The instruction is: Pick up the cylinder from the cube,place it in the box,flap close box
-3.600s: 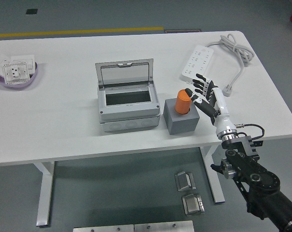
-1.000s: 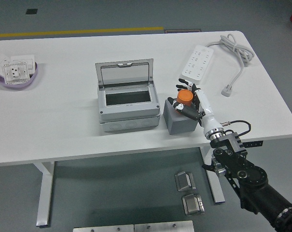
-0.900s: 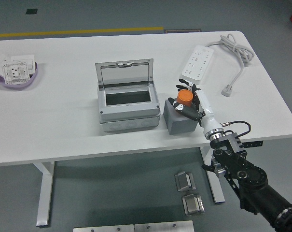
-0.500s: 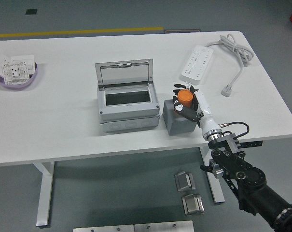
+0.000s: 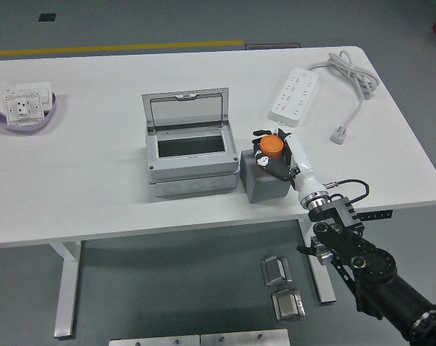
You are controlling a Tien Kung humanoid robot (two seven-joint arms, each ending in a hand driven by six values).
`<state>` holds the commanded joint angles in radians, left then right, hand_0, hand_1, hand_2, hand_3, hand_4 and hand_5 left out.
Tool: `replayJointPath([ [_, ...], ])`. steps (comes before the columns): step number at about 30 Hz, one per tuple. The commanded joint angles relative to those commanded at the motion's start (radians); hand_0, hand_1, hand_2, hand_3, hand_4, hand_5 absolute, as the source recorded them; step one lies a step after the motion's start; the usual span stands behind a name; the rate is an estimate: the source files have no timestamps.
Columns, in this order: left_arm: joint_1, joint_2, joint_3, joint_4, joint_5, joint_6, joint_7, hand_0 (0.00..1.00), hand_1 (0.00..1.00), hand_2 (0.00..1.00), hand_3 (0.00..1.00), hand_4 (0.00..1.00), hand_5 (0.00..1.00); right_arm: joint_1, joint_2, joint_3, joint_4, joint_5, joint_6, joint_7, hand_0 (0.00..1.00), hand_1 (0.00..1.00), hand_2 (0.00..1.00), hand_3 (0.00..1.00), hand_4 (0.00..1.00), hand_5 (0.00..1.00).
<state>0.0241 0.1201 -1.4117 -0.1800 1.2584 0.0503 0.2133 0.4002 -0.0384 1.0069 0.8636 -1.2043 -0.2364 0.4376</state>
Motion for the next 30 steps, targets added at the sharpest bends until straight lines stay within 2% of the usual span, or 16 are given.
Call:
replayJointPath([
  [8,0.002,-0.002,-0.003,0.000,0.002,-0.001,0.000,0.722,0.683,0.715,0.885,0.814,0.482,0.024,-0.028,0.010,0.032,0.008,0.005,0.000,0.540,0.460,0.462,0.328,0.002,0.002],
  [14,0.004,-0.001,-0.009,0.000,0.007,-0.001,0.002,0.720,0.683,0.715,0.884,0.814,0.479,0.056,-0.051,-0.017,0.067,0.012,-0.002,-0.015,0.546,0.463,0.467,0.329,0.002,0.002],
  [21,0.006,0.000,-0.017,0.000,0.015,-0.001,0.006,0.719,0.682,0.714,0.883,0.813,0.477,0.098,-0.062,-0.046,0.149,-0.103,-0.021,-0.093,0.549,0.464,0.468,0.328,0.002,0.002],
  [22,0.007,0.001,-0.019,0.000,0.017,-0.001,0.007,0.718,0.683,0.714,0.884,0.813,0.477,0.107,-0.062,-0.052,0.160,-0.127,-0.021,-0.108,0.473,0.446,0.471,0.326,0.002,0.002],
  [26,0.007,0.004,-0.024,0.000,0.022,0.000,0.010,0.718,0.683,0.714,0.884,0.813,0.477,0.158,-0.056,-0.095,0.182,-0.236,-0.009,-0.184,0.473,0.446,0.471,0.326,0.002,0.002],
  [27,0.007,0.005,-0.024,0.000,0.023,0.000,0.010,0.718,0.683,0.713,0.882,0.812,0.476,0.173,-0.052,-0.108,0.179,-0.265,-0.005,-0.203,0.190,0.302,0.459,0.325,0.002,0.002],
  [30,0.006,0.007,-0.025,0.000,0.024,0.001,0.011,0.718,0.683,0.713,0.882,0.812,0.476,0.208,-0.038,-0.142,0.165,-0.341,0.002,-0.242,0.190,0.302,0.459,0.325,0.002,0.002],
])
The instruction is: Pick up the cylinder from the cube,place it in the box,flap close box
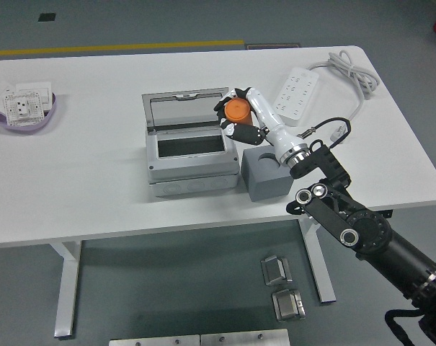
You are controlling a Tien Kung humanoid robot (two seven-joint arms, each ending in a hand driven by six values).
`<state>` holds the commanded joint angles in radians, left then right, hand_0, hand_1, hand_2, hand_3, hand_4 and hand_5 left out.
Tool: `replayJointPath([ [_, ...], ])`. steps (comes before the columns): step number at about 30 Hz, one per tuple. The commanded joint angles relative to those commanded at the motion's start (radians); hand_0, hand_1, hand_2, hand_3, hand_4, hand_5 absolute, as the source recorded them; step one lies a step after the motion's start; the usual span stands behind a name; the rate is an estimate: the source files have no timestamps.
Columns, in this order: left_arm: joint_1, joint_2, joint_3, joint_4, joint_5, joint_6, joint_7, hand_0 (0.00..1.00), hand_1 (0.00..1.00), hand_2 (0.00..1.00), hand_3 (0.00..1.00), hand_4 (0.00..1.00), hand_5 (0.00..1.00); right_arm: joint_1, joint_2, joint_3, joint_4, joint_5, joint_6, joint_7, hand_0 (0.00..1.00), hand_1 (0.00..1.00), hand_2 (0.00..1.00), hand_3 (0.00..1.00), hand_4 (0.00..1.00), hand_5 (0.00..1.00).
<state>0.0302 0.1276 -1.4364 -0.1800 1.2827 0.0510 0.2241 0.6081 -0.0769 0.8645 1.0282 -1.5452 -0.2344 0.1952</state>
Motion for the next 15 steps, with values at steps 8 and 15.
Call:
replayJointPath([
  [8,-0.001,0.006,-0.002,0.000,0.006,0.000,0.004,0.717,0.683,0.713,0.881,0.811,0.475,0.102,0.045,-0.113,-0.083,-0.179,0.021,-0.056,0.102,0.249,0.451,0.322,0.002,0.002],
  [15,-0.003,0.015,-0.005,0.000,0.013,0.000,0.007,0.717,0.683,0.713,0.881,0.811,0.476,0.174,0.074,-0.204,-0.163,-0.215,0.034,-0.066,0.102,0.244,0.448,0.320,0.002,0.002],
])
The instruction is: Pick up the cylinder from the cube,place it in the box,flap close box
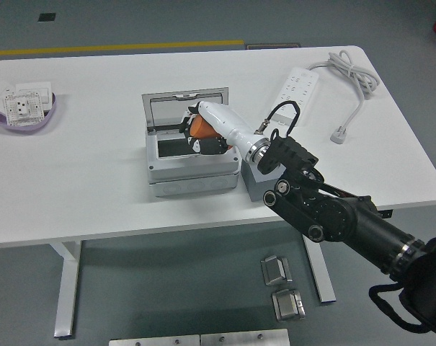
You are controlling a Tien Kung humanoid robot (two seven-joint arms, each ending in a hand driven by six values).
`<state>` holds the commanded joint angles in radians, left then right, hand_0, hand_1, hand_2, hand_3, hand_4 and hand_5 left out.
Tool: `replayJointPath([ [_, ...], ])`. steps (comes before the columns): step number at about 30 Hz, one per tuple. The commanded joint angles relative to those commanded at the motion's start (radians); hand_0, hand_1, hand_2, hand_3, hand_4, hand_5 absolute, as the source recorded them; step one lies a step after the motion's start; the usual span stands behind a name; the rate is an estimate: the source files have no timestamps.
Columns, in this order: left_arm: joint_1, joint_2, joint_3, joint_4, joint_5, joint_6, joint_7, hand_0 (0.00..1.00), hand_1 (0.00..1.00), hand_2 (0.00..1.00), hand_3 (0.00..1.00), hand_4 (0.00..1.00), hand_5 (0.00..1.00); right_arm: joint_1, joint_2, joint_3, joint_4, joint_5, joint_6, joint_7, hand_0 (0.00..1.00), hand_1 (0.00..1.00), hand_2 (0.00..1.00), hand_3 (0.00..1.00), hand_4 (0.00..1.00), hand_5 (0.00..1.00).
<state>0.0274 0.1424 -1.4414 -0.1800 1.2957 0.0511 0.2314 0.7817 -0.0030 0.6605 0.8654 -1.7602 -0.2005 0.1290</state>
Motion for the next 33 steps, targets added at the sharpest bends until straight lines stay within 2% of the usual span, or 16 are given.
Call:
replayJointPath([
  [16,-0.013,0.008,0.002,0.000,0.016,-0.003,0.002,0.716,0.682,0.713,0.881,0.809,0.474,0.143,0.003,-0.158,-0.180,0.011,-0.003,0.056,0.114,0.252,0.450,0.324,0.002,0.002],
  [30,-0.015,0.009,0.007,0.000,0.017,-0.005,0.002,0.715,0.683,0.713,0.881,0.809,0.473,0.144,0.003,-0.175,-0.214,0.062,0.006,0.081,0.139,0.277,0.465,0.356,0.002,0.002],
  [31,-0.015,0.009,0.007,0.000,0.017,-0.005,0.002,0.714,0.682,0.713,0.881,0.809,0.476,0.144,0.003,-0.175,-0.214,0.063,0.007,0.082,0.245,0.384,0.557,0.599,0.002,0.002],
  [33,-0.015,0.009,0.008,0.000,0.017,-0.005,0.002,0.714,0.682,0.713,0.881,0.809,0.476,0.145,0.003,-0.176,-0.216,0.064,0.008,0.085,0.245,0.384,0.557,0.599,0.002,0.002],
])
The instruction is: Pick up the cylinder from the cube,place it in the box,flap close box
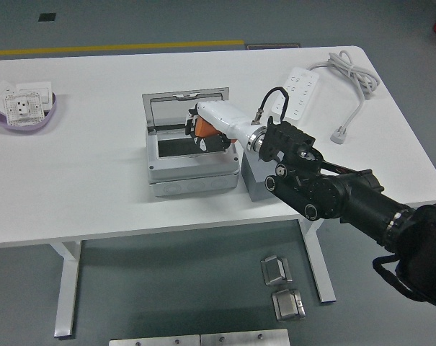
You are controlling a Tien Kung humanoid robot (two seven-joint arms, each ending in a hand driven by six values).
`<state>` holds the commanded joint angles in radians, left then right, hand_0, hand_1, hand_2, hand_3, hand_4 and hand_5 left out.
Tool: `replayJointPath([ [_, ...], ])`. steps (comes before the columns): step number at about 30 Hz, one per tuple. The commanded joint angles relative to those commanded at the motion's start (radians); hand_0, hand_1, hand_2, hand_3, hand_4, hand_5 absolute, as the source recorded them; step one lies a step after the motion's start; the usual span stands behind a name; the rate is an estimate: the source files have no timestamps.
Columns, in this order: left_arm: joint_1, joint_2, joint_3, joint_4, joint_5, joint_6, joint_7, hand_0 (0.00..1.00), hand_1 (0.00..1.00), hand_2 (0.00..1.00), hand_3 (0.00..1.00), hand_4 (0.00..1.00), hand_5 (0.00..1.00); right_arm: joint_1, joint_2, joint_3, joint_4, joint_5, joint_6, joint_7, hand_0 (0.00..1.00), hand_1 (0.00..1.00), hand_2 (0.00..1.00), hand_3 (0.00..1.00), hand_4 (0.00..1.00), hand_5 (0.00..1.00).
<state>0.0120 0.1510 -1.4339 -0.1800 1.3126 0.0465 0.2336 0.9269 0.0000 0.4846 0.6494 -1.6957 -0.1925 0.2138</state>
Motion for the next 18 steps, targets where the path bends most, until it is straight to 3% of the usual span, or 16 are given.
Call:
replayJointPath([
  [3,0.000,0.000,-0.001,0.000,0.002,0.000,0.001,0.714,0.682,0.713,0.881,0.809,0.476,0.002,0.000,0.001,0.000,-0.001,0.001,0.002,0.245,0.384,0.557,0.599,0.002,0.002],
  [4,0.000,0.000,-0.001,0.000,0.003,0.000,0.002,0.714,0.682,0.713,0.881,0.809,0.476,0.003,0.000,0.003,0.000,-0.002,0.002,0.003,0.376,0.540,0.654,0.741,0.043,0.062],
  [9,-0.002,0.000,0.000,0.000,0.004,0.000,0.001,0.714,0.682,0.713,0.881,0.809,0.476,0.003,0.000,0.006,0.000,-0.002,0.002,0.002,0.376,0.540,0.654,0.741,0.043,0.062],
  [10,-0.002,0.000,0.000,0.000,0.004,-0.001,0.001,0.714,0.682,0.713,0.881,0.809,0.476,0.002,0.000,0.005,0.000,-0.001,0.002,0.001,0.574,0.651,0.760,0.906,0.494,0.099],
  [15,-0.001,0.000,0.001,0.000,0.004,-0.001,0.001,0.714,0.682,0.713,0.881,0.809,0.476,-0.003,0.000,0.004,-0.007,0.007,0.000,-0.001,0.574,0.651,0.760,0.906,0.494,0.099],
  [16,-0.001,0.000,0.001,0.000,0.005,-0.001,0.001,0.714,0.682,0.713,0.881,0.808,0.474,-0.004,0.000,0.005,-0.008,0.008,-0.001,-0.001,0.721,0.711,0.800,0.956,0.653,0.143],
  [18,-0.001,-0.001,0.003,0.000,0.003,-0.001,0.001,0.714,0.682,0.713,0.881,0.808,0.474,-0.004,0.000,0.006,-0.010,0.011,-0.002,-0.001,0.721,0.711,0.800,0.956,0.653,0.143],
])
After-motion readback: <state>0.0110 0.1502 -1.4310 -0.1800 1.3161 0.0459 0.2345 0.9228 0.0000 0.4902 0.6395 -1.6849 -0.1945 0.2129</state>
